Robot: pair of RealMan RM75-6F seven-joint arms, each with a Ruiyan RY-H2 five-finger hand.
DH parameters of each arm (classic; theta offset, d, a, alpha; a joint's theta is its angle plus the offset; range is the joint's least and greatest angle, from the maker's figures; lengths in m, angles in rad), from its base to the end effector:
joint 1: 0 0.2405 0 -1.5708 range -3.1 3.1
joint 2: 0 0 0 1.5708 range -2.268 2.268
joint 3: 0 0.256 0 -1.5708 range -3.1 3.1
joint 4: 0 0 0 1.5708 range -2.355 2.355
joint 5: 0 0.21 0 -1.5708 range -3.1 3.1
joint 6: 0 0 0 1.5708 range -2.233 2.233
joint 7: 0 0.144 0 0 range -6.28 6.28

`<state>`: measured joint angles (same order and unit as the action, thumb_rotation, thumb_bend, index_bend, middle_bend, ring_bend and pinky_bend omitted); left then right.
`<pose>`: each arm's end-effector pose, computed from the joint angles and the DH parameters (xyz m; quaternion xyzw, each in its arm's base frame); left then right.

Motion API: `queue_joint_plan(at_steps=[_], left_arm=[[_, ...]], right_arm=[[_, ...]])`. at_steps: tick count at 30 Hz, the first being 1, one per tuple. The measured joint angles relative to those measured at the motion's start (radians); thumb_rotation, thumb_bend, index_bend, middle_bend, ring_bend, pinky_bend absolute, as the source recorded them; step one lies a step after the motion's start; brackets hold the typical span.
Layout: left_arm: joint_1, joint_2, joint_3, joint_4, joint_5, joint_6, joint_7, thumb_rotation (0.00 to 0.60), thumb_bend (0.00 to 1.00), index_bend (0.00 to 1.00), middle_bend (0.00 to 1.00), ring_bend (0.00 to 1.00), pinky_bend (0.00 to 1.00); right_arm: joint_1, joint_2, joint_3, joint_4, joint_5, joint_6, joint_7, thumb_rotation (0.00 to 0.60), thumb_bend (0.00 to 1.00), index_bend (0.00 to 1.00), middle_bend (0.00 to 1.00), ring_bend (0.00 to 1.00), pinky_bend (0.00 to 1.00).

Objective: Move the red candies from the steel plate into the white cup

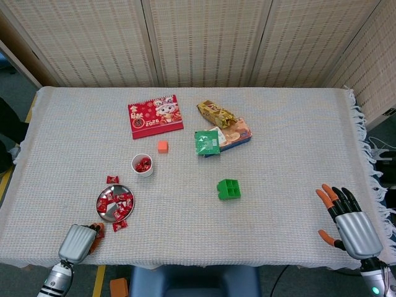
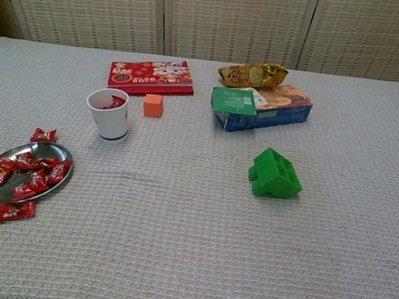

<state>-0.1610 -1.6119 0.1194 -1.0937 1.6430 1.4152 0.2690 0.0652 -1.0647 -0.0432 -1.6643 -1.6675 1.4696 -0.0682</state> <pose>-0.3210 0.1694 -0.0003 -0.7541 -0.2732 -0.2930 0.5204 -0.2949 -0.1524 0.1481 0.6713 -0.3655 0.3593 0.5354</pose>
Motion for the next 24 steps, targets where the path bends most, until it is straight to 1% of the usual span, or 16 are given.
queue_joint_plan(at_steps=[3,7,13,16,19,20,24], left_arm=[[-0.003,-0.003,-0.003,0.004,0.005,-0.002,-0.001,0.6,0.41,0.51,0.63,0.77,1.0],[-0.009,-0.002,-0.007,-0.005,0.015,0.005,0.0,0.6,0.4,0.52,0.64,0.77,1.0],[-0.038,0.015,-0.031,-0.067,0.035,0.016,0.007,0.6,0.4,0.52,0.64,0.78,1.0],[-0.076,0.032,-0.068,-0.129,0.039,0.01,0.013,0.6,0.4,0.52,0.64,0.78,1.0],[-0.138,0.052,-0.132,-0.199,0.033,-0.017,0.027,0.6,0.4,0.52,0.64,0.78,1.0],[-0.165,0.058,-0.16,-0.221,0.026,-0.037,0.036,0.6,0.4,0.52,0.63,0.78,1.0],[-0.258,0.067,-0.25,-0.261,-0.022,-0.126,0.075,0.6,0.4,0.52,0.63,0.78,1.0]], right_arm=[[-0.001,0.001,0.001,0.0,0.002,0.003,0.003,0.6,0.13,0.0,0.0,0.0,0.0],[-0.002,0.002,0.001,0.0,0.001,0.006,0.005,0.6,0.13,0.0,0.0,0.0,0.0],[-0.001,0.001,0.002,0.001,0.003,0.003,0.006,0.6,0.13,0.0,0.0,0.0,0.0],[0.001,0.001,0.004,0.001,0.007,0.0,0.007,0.6,0.13,0.0,0.0,0.0,0.0],[0.002,0.0,0.007,0.0,0.014,-0.003,0.005,0.6,0.13,0.0,0.0,0.0,0.0],[0.002,0.0,0.007,0.0,0.015,-0.004,0.004,0.6,0.13,0.0,0.0,0.0,0.0],[0.002,0.0,0.01,0.0,0.023,-0.006,0.002,0.6,0.13,0.0,0.0,0.0,0.0]])
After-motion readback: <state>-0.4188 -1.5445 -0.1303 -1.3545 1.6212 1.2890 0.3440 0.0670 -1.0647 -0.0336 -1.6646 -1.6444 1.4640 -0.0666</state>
